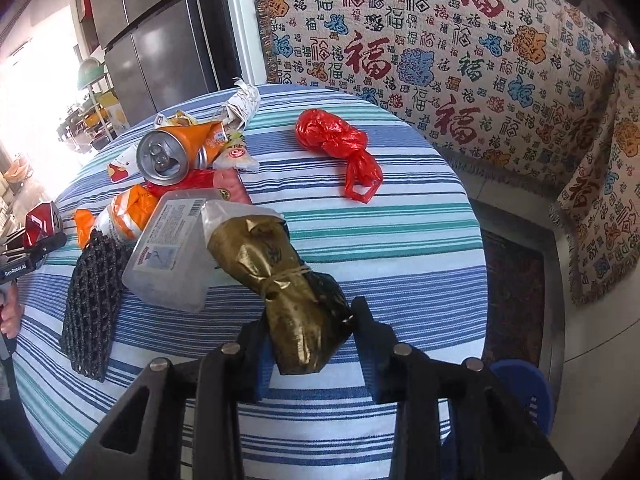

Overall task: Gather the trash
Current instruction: 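Carry the red bag and gold wrapper to the blue wastebasket and release both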

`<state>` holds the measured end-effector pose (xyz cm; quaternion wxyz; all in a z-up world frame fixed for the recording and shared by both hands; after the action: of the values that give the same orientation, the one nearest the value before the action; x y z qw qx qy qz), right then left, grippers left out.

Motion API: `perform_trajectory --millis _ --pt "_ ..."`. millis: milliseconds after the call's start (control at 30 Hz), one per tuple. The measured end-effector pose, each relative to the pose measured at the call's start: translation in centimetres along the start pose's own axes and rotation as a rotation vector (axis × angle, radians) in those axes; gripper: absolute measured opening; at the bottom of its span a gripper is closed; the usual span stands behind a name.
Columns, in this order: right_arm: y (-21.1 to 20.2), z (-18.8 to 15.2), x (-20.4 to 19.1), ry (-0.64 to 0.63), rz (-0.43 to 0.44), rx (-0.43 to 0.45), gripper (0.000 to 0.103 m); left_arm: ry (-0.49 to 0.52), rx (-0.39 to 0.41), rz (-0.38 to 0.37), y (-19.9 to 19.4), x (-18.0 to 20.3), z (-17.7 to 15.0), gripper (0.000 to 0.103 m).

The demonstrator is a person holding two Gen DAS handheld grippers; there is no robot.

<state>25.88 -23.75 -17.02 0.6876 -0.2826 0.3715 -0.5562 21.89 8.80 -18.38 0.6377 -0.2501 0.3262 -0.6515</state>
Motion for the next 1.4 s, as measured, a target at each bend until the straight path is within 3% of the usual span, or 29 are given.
perform_trajectory --millis 333,533,767,967,1133,1400 --pt "-3.4 -0.7 2.4 0.102 0.009 0.045 0.035 0.012 0.037 -0.059 -2.1 2.1 1.3 0.07" --pt "-8.0 -1.2 5.8 0.173 -0.024 0.11 0.035 0.087 0.09 -0.147 -5.1 7.0 3.5 0.07" --pt "-13.4 -4.3 13.0 0.269 -0.16 0.154 0.035 0.23 0.138 -0.33 -8.5 17.5 6.0 0.07" --pt "-15.0 -8.6 20.1 0.366 -0.293 0.136 0.035 0.341 0.103 -0.533 -9.2 28.7 7.4 0.07" --pt "-14.9 -11.5 24.0 0.41 -0.365 0.115 0.035 0.436 0.097 -0.613 -8.1 37.8 8.2 0.07" --pt "-13.5 -13.5 28.8 0.464 -0.385 0.06 0.035 0.461 0.009 -0.696 -3.6 46.9 8.3 0.07"
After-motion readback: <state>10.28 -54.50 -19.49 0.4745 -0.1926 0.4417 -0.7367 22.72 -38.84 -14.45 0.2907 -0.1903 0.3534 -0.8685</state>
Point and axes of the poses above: each gripper's, at about its wrist camera, not at the fingertips, and y roughly the way its jaws point, x to its right, z to its top, the point moved 1 cm from there along y, roughly the way its jaws point, and after that the axes turned 7 degrees about y, right-handed, at the moved point
